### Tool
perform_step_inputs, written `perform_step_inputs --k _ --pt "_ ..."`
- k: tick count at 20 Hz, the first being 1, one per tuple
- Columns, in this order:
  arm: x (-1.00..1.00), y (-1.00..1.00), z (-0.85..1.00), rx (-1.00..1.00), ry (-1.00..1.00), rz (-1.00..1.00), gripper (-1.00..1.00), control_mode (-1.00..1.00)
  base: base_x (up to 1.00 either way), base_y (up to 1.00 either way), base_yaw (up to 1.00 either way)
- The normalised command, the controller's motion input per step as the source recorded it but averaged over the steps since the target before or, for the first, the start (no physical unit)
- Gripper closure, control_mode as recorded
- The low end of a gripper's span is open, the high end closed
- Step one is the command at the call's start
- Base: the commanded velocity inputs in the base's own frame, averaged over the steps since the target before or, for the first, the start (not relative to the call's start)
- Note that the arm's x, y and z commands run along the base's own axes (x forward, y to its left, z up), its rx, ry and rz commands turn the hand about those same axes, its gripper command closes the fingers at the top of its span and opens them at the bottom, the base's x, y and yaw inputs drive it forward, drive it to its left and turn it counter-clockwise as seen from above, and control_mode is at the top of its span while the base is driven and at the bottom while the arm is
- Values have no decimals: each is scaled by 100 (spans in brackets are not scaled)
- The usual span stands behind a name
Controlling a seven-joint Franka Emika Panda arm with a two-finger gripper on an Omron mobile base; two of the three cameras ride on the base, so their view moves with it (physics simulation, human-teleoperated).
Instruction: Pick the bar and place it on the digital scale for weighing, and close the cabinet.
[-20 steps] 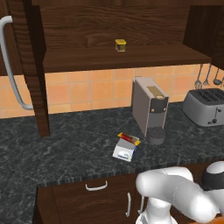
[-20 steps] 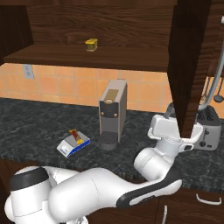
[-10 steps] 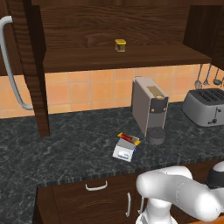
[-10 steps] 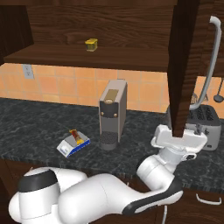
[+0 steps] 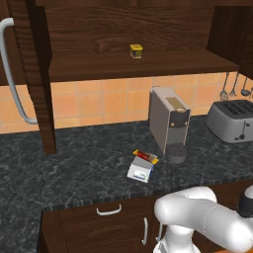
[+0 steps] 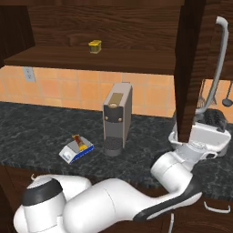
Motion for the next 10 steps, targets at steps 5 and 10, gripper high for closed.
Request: perform_step_inputs --k 5,10 --pt "-72 68 88 -19 -7 -4 -100 -100 0 0 0" --pt "-7 100 90 -43 9 -15 -100 -100 0 0 0"
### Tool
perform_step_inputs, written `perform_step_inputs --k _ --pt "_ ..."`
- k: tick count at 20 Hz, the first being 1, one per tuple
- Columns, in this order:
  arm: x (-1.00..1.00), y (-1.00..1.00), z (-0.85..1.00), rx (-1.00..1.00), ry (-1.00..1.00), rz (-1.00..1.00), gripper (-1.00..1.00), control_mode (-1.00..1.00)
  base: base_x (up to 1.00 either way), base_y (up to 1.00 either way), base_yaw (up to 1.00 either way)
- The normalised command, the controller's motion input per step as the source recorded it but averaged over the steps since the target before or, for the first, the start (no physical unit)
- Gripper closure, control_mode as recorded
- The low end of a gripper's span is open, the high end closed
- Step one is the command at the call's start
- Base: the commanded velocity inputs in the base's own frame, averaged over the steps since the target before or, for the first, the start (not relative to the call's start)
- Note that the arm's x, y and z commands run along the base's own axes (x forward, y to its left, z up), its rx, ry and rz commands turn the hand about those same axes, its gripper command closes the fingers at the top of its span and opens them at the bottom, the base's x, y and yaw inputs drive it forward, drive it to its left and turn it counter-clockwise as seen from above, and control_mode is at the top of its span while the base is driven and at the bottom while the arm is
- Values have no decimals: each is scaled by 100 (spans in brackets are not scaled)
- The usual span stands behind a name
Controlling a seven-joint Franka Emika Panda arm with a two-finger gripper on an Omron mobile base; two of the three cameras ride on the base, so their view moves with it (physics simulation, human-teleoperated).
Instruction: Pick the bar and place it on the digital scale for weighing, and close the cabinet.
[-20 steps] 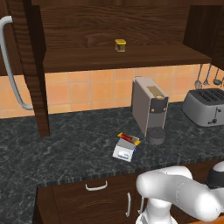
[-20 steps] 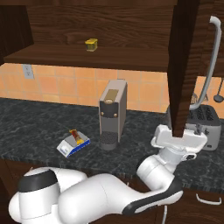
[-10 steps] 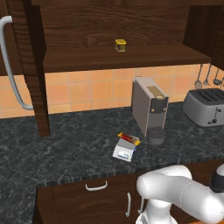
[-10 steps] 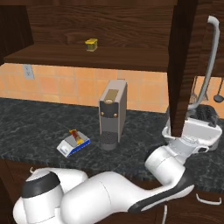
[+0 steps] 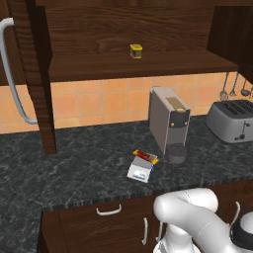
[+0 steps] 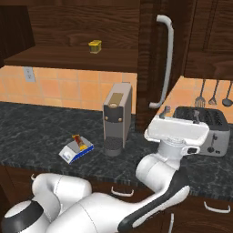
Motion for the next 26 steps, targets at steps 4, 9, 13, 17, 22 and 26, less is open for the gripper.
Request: perform_step_inputs --k 4,9,13,17,22,26 --pt "4 100 90 -56 22 0 -100 -100 0 0 0" --pt "29 100 66 -55 34 0 -100 -100 0 0 0" --pt "88 100 17 -45 39 -1 -100 -100 0 0 0" --pt "88 98 10 -26 23 -2 -100 -100 0 0 0" --pt "76 90 15 -29 16 -16 -100 -100 0 0 0" --pt "77 84 2 -32 17 -32 -100 -100 0 0 0"
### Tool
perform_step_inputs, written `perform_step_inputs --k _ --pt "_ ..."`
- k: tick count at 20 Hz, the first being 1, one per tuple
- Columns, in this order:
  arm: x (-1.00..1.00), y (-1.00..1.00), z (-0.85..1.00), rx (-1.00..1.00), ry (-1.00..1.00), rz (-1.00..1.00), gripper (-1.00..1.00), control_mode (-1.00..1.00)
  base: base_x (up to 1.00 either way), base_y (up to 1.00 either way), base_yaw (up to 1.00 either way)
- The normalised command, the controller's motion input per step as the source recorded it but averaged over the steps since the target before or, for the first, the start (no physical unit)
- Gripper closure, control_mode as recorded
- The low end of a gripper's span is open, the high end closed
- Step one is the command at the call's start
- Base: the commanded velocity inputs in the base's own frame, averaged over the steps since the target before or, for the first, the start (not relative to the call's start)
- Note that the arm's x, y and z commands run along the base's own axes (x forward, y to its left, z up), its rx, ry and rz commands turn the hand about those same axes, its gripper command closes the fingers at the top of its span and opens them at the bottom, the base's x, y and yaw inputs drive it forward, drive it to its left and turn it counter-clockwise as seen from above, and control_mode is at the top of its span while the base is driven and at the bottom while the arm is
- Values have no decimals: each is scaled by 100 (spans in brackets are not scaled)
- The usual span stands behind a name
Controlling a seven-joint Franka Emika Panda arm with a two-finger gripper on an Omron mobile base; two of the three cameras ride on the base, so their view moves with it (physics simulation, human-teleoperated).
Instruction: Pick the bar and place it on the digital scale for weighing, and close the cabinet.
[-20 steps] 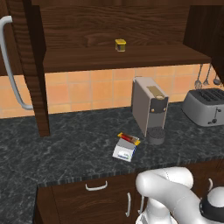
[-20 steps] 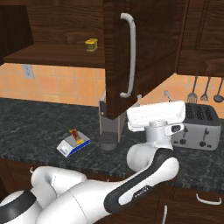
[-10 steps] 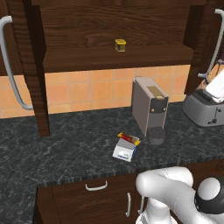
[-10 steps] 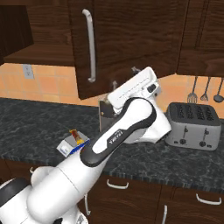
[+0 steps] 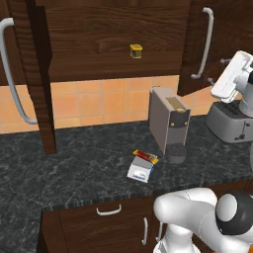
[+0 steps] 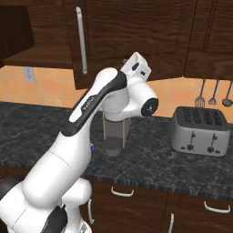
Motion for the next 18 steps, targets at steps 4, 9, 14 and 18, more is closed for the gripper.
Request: perform_step_inputs --k 4,9,14,18 --pt "96 87 -2 -30 16 -25 -100 -100 0 0 0" --pt "92 57 -1 -16 1 -16 -100 -100 0 0 0" --pt "94 29 0 -7 0 -10 -100 -100 0 0 0" --pt "77 11 0 -4 5 -5 -100 -100 0 0 0"
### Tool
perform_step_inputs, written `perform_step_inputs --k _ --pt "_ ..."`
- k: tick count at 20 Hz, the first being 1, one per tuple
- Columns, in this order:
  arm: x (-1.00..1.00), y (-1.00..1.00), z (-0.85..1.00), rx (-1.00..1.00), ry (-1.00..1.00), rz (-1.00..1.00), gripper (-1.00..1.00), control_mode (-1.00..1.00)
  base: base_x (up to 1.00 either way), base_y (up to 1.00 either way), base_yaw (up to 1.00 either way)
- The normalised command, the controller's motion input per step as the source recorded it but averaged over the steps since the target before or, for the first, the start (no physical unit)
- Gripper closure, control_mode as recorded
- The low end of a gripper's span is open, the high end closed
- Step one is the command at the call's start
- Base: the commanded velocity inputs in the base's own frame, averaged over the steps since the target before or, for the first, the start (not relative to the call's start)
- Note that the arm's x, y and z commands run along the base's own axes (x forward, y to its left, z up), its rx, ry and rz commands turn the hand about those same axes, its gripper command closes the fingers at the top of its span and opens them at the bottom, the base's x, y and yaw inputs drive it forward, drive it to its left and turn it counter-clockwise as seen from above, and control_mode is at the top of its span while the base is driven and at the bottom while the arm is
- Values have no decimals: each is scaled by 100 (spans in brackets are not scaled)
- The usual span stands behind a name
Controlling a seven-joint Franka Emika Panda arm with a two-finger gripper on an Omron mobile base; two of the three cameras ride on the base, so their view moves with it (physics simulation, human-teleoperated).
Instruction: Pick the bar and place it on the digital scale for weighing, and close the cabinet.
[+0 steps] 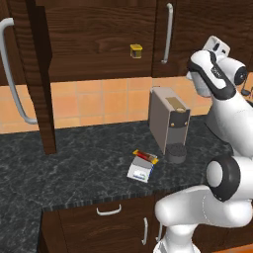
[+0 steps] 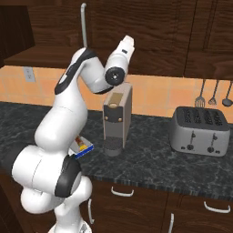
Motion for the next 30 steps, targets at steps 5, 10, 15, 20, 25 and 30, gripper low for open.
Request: perform_step_inputs --k 5,10,15,20,25,30 --pt "43 10 -4 -3 0 -2 -100 -100 0 0 0" --pt "32 11 -25 -2 2 0 -100 -100 0 0 0" --pt "-54 0 19 0 -16 0 -100 -100 0 0 0" --pt "-77 11 25 -2 -12 0 -100 -100 0 0 0" --pt "-1 88 -5 -2 -2 0 -100 -100 0 0 0" --pt "-35 92 0 0 -7 0 -100 -100 0 0 0"
